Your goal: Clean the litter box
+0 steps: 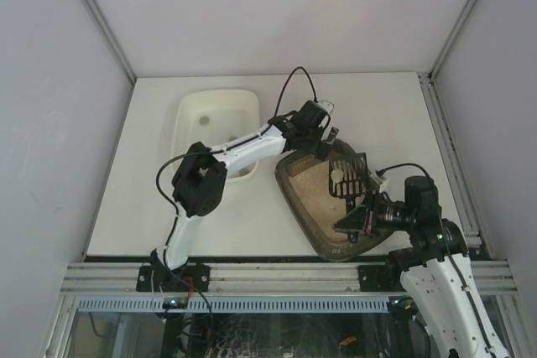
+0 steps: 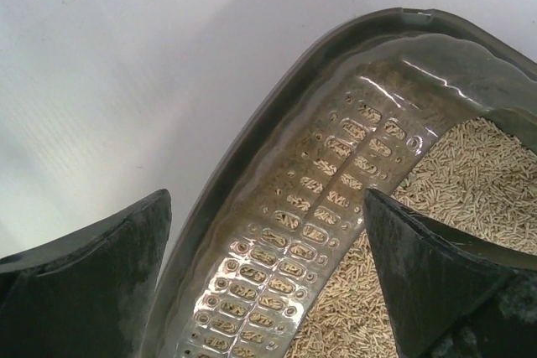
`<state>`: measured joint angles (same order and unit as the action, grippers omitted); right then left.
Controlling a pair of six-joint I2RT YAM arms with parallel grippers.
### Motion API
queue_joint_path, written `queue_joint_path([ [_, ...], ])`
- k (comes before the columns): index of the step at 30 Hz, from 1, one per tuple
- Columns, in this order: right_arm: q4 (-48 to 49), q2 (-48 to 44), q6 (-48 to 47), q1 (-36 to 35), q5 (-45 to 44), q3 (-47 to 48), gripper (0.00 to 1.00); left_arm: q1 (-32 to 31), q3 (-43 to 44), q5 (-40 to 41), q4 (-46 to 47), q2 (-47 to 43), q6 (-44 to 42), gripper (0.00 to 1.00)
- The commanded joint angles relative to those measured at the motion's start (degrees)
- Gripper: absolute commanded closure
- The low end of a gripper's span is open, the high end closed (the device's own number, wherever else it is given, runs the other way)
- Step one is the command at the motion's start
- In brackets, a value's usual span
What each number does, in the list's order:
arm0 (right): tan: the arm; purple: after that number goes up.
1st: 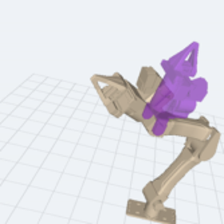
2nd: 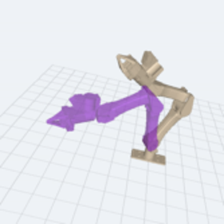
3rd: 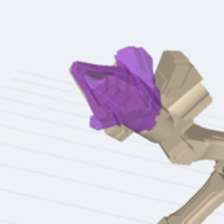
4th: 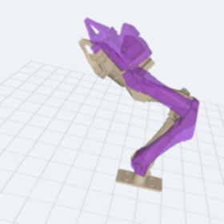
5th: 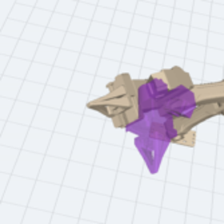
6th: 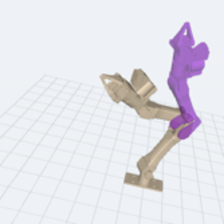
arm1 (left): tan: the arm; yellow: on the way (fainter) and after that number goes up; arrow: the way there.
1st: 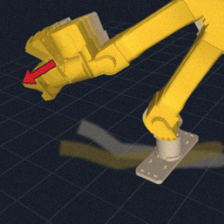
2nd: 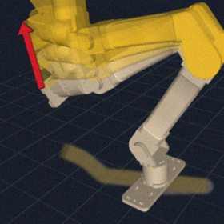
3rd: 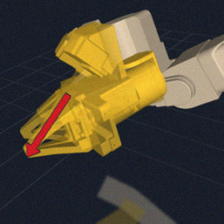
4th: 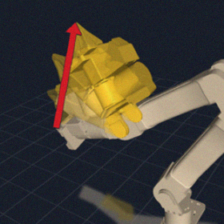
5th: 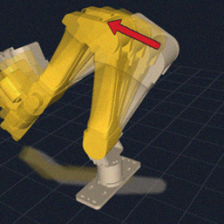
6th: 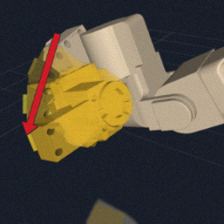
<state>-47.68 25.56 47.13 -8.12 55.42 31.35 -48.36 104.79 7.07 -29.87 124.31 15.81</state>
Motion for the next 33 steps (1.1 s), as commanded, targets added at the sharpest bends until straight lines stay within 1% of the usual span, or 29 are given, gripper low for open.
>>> queue_joint_path([
  [1,1.75,-1.13,-2.39,4.6,4.57,1.97,1.0,-0.3,-1.64,-2.21,1.09,-1.9,-0.85,0.01],
  [2,2.49,-1.35,-1.57,5.3,4.67,0.96,1.0,-0.46,-2.06,-2.89,1.17,-2.15,-0.48,0.01],
  [3,3.56,-1.19,-0.37,3.63,3.43,0.39,1.0,-0.61,-2.44,-3.66,1.13,-2.37,-0.13,0.02],
  [6,6.14,-1.09,2.6,-3.88,0.08,0.3,1.0,-1.54,-3.82,-5.8,1.15,-3.41,0.32,0.02],
  [7,7.55,-1.62,3.51,-3.66,0.74,0.29,1.0,-1.79,-4.36,-5.9,1.2,-3.84,0.29,0.02],
  [8,8.27,-2.16,3.83,-1.92,2.16,0.31,1.0,-2.06,-4.75,-5.88,1.19,-4.16,0.2,0.02],
  [10,5.7,-1.91,1.37,4.74,5.43,0.29,1.0,-2.2,-5.48,-6.08,1.3,-4.87,0.1,0.02],
  [11,3.79,-1.3,-0.6,6.16,5.17,0.33,1.0,-2.18,-5.6,-5.96,1.28,-5.11,0.09,0.02],
  [13,2.92,-0.89,-0.56,2.49,2.55,0.31,1.0,-2.2,-6.13,-6.0,1.14,-5.86,-0.17,0.02],
  [15,5.33,-1.9,2.06,-1.75,1.15,0.29,1.0,-2.18,-6.92,-6.5,1.18,-6.59,-0.38,0.02],
  [16,6.3,-2.65,2.94,-1.54,1.71,0.31,1.0,-2.18,-7.43,-6.91,1.19,-7.06,-0.31,0.02],
  [17,6.38,-3.12,2.83,0.33,3.02,0.29,1.0,-2.18,-7.98,-7.37,1.27,-7.34,-0.01,0.02],
  [19,3.36,-2.48,-0.25,6.62,5.97,0.29,1.0,-2.41,-9.05,-8.53,1.21,-7.79,0.49,0.02],
  [21,1.67,-1.95,-1.35,4.7,3.81,0.29,1.0,-2.88,-10.05,-9.08,1.07,-8.36,0.62,0.03],
  [23,2.9,-2.16,0.21,1.54,2.36,0.29,1.0,-3.43,-11.1,-9.01,1.1,-9.08,0.41,0.02],
  [24,3.43,-2.42,0.53,1.83,2.87,0.3,1.0,-3.67,-11.44,-9.01,1.03,-9.47,0.34,0.03],
  [26,2.22,-1.97,-1.31,5.61,4.26,0.29,1.0,-3.99,-11.65,-9.18,0.73,-10.06,0.29,0.03],
  [27,1.07,-1.35,-2.37,6.24,3.19,0.33,1.0,-4.02,-11.57,-9.32,0.44,-10.24,0.27,0.03],
  [28,0.54,-0.95,-2.85,5.09,1.32,0.61,1.0,-4.02,-11.36,-9.34,0.12,-10.37,0.16,0.03],
  [31,3.42,-0.69,0.37,-4.65,-3.65,0.73,1.0,-4.02,-10.68,-10.34,-1.47,-11.05,-0.41,0.03],
  [32,4.2,-0.69,1.19,-6.63,-4.06,0.77,1.0,-4.07,-10.64,-10.78,-1.97,-11.38,-0.57,0.03],
  [33,4.34,-0.81,1.25,-6.4,-3.39,0.75,1.0,-4.17,-10.66,-10.99,-2.28,-11.67,-0.65,0.03],
])
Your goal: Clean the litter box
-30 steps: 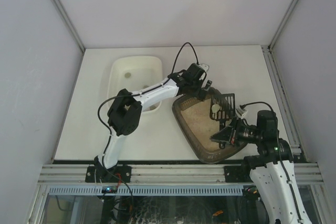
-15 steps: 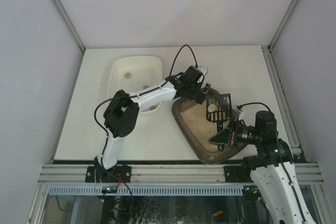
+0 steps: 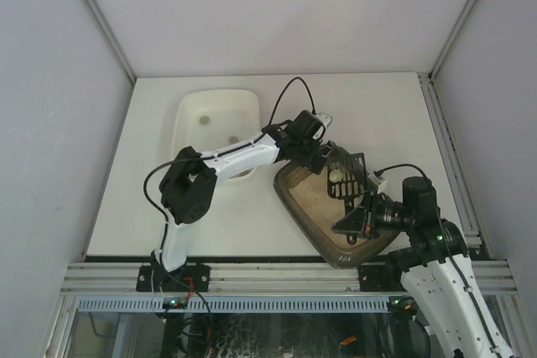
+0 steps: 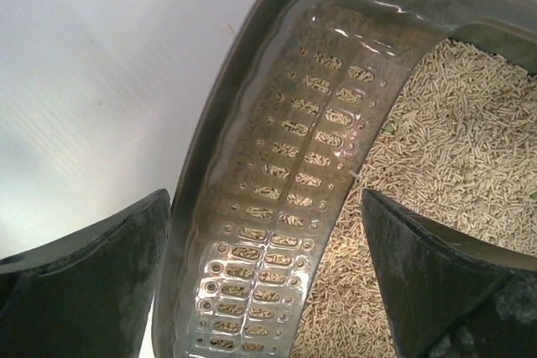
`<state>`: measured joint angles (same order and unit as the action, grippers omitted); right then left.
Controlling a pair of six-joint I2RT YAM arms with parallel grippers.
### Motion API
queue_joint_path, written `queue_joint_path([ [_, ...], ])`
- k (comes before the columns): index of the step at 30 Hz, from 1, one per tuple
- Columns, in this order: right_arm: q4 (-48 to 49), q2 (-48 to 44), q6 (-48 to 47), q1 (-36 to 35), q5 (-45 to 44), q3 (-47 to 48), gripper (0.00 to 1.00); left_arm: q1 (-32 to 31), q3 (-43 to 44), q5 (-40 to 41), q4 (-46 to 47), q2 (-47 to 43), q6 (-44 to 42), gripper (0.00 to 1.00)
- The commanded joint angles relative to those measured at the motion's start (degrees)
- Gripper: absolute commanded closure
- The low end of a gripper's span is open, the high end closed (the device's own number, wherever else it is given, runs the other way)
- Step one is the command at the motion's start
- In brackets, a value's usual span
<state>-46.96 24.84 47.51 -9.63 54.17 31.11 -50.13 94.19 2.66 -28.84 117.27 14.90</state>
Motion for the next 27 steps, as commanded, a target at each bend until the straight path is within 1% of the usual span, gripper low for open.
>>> queue_joint_path([
  [1,3.33,-0.39,0.1,-3.0,-0.77,0.9,1.0,-2.43,0.0,-6.75,-3.8,-4.91,0.12,0.03],
  [3,1.21,-0.36,-2.83,5.1,3.77,0.88,1.0,-2.43,0.92,-6.66,-4.67,-5.2,-1.03,0.03],
  [4,-0.09,0.06,-4.54,6.63,4.45,0.98,1.0,-2.43,1.65,-5.8,-5.13,-5.17,-1.95,0.02],
  [5,-0.64,0.27,-4.99,4.99,3.2,1.01,1.0,-2.31,2.75,-4.1,-5.71,-5.02,-3.22,0.01],
  [6,-0.54,0.49,-4.45,1.85,1.55,1.03,1.0,-2.03,3.96,-3.28,-6.25,-4.71,-4.43,0.0],
  [7,0.07,0.44,-3.21,-1.37,0.65,0.97,1.0,-1.46,5.24,-2.79,-6.79,-4.38,-5.81,0.0],
  [8,1.44,-0.07,-1.43,-2.68,0.94,0.97,1.0,-0.77,6.41,-2.49,-7.14,-4.0,-7.08,0.0],
  [9,2.91,-1.17,-0.72,-1.89,1.58,0.97,1.0,0.1,7.46,-2.36,-7.39,-3.69,-8.12,0.0],
  [10,3.05,-2.09,-0.64,0.51,2.88,0.81,1.0,0.91,8.37,-2.08,-7.45,-3.44,-8.87,0.0],
  [11,2.19,-2.2,-0.99,3.09,4.44,0.05,1.0,1.79,9.12,-1.66,-7.46,-3.23,-9.38,0.0],
  [12,0.06,-1.73,-2.15,4.11,5.53,-0.25,1.0,2.67,9.83,-1.37,-7.54,-3.13,-9.64,0.0],
  [13,-1.15,-1.58,-2.64,2.9,5.25,-0.26,1.0,3.45,10.39,-1.14,-7.61,-3.03,-9.84,0.0],
  [15,-0.09,-3.34,-0.66,-0.4,5.6,-0.42,1.0,5.42,11.22,-1.08,-7.76,-2.9,-9.89,0.0],
  [16,0.7,-4.96,0.29,1.44,6.97,-0.55,1.0,6.2,11.6,-1.14,-7.99,-2.78,-9.89,0.0],
  [18,0.77,-6.05,0.57,7.64,11.76,-2.39,1.0,7.64,12.43,-1.33,-8.51,-2.59,-10.11,0.0],
  [19,1.26,-5.89,1.9,7.48,11.6,-3.96,1.0,8.5,12.95,-1.45,-9.01,-2.57,-10.12,0.0],
  [21,5.04,-7.01,5.04,3.07,8.94,-4.67,1.0,10.21,14.33,-2.8,-10.37,-2.64,-10.33,0.0],
  [22,7.87,-7.54,8.2,1.38,8.13,-4.67,1.0,11.1,15.14,-3.17,-11.15,-2.89,-10.49,0.0],
  [23,10.48,-7.08,9.28,1.23,8.06,-4.62,1.0,11.97,16.12,-3.6,-11.9,-3.13,-10.8,0.0],
  [26,14.29,-0.93,6.3,5.65,9.5,-1.89,1.0,15.53,18.08,-6.37,-13.68,-4.95,-11.51,0.0],
  [27,18.61,1.49,7.79,6.76,9.36,-1.61,1.0,17.02,18.68,-7.32,-14.12,-5.62,-11.55,0.0],
])
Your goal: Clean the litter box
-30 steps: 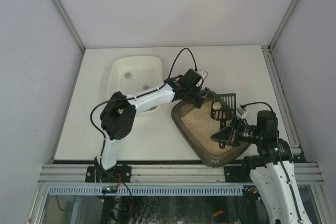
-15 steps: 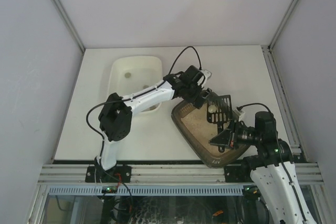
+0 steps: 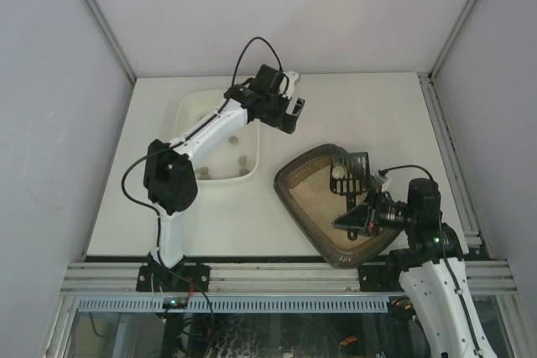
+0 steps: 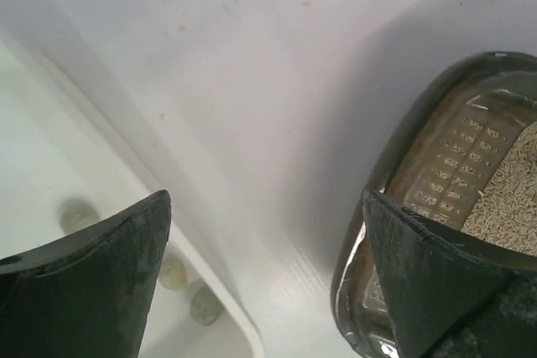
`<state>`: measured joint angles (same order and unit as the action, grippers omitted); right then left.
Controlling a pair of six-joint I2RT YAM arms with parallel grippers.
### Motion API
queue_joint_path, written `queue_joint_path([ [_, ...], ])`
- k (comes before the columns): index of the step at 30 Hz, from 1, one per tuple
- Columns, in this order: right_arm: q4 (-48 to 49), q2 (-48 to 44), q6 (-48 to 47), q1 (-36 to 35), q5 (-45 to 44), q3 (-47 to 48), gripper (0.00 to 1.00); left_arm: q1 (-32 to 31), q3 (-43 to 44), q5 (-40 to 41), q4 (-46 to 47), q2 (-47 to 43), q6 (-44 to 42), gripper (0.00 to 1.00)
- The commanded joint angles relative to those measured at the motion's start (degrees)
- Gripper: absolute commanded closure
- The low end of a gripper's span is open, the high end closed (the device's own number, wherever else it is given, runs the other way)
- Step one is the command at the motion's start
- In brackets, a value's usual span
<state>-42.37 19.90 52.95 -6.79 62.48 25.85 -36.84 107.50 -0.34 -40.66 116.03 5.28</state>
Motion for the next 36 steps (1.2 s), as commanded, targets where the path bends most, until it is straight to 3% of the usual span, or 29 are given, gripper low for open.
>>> queue_joint_path([
  [1,20.26,8.67,4.81,3.59,-0.95,3.73,1.0,5.21,6.57,-4.78,-3.19,-5.01,-1.64,0.0],
  [3,29.97,14.7,8.05,0.45,-5.37,5.27,1.0,8.36,9.47,-5.8,-5.63,-5.91,-0.64,0.0],
  [5,33.12,25.4,6.42,-7.13,-11.26,10.26,1.0,13.87,11.78,-6.92,-7.78,-7.3,0.4,0.0],
  [9,25.79,46.89,-3.64,-22.73,-23.1,29.12,1.0,20.23,11.75,-5.11,-8.29,-11.69,0.68,0.0],
  [12,20.07,62.15,-5.91,-28.97,-26.94,45.07,1.0,24.55,8.91,-4.22,-8.21,-14.92,1.24,0.0],
  [19,-5.88,93.73,-17.84,-37.23,-44.1,83.12,1.0,34.8,-0.75,-3.84,-7.59,-21.36,3.16,0.0],
  [25,-33.05,119.46,-27.53,-43.67,-65.9,124.45,1.0,36.29,-7.98,8.14,-6.13,-27.17,2.55,0.0],
  [27,-33.82,121.65,-31.24,-46.27,-72.46,126.46,1.0,36.44,-10.56,9.47,-4.98,-28.93,2.03,0.0],
  [30,-27.77,118.07,-36.67,-49.9,-82.16,115.67,1.0,36.73,-13.58,10.53,-3.11,-30.76,1.8,0.0],
  [36,-25.26,113.91,-38.03,-50.39,-84.86,113.1,1.0,37.1,-14.6,9.64,-3.24,-30.11,2.72,0.0],
])
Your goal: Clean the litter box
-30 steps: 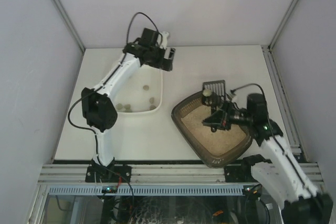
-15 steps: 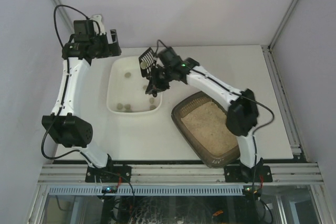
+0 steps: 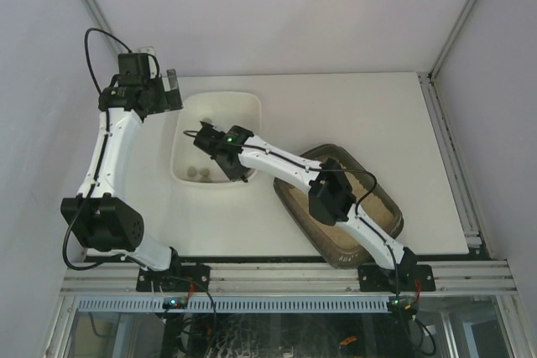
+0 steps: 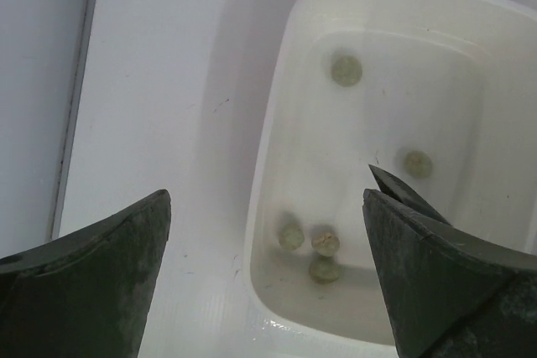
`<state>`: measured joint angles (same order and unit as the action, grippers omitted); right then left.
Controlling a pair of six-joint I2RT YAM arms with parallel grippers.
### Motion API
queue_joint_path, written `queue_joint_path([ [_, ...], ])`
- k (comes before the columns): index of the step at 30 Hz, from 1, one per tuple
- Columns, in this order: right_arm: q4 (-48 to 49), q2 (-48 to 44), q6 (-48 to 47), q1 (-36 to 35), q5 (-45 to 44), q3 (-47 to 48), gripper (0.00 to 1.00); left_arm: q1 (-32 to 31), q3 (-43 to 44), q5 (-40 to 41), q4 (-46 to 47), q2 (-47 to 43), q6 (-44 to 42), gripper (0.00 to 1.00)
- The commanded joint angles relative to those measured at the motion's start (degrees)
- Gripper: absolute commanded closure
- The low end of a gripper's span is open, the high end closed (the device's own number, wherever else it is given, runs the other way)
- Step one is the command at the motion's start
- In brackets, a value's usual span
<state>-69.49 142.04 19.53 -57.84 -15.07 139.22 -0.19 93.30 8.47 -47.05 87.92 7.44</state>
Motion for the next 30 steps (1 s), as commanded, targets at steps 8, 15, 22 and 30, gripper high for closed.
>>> queue_joint_path([
  [8,6.85,-18.3,-7.45,0.43,-9.54,-5.03,1.0,0.41,-1.44,-0.66,3.62,-2.4,1.38,0.0],
  [15,-2.38,-41.45,-0.31,3.34,6.63,-30.27,1.0,0.45,-2.49,-5.3,4.25,-3.22,2.92,0.0],
  [22,4.85,-72.98,3.22,20.8,35.2,-68.6,1.0,0.4,-9.02,-9.12,10.63,-6.3,8.7,0.0],
  [30,5.38,-83.54,-0.43,28.47,46.34,-83.28,1.0,-0.05,-11.2,-14.06,13.56,-4.87,13.26,0.0],
])
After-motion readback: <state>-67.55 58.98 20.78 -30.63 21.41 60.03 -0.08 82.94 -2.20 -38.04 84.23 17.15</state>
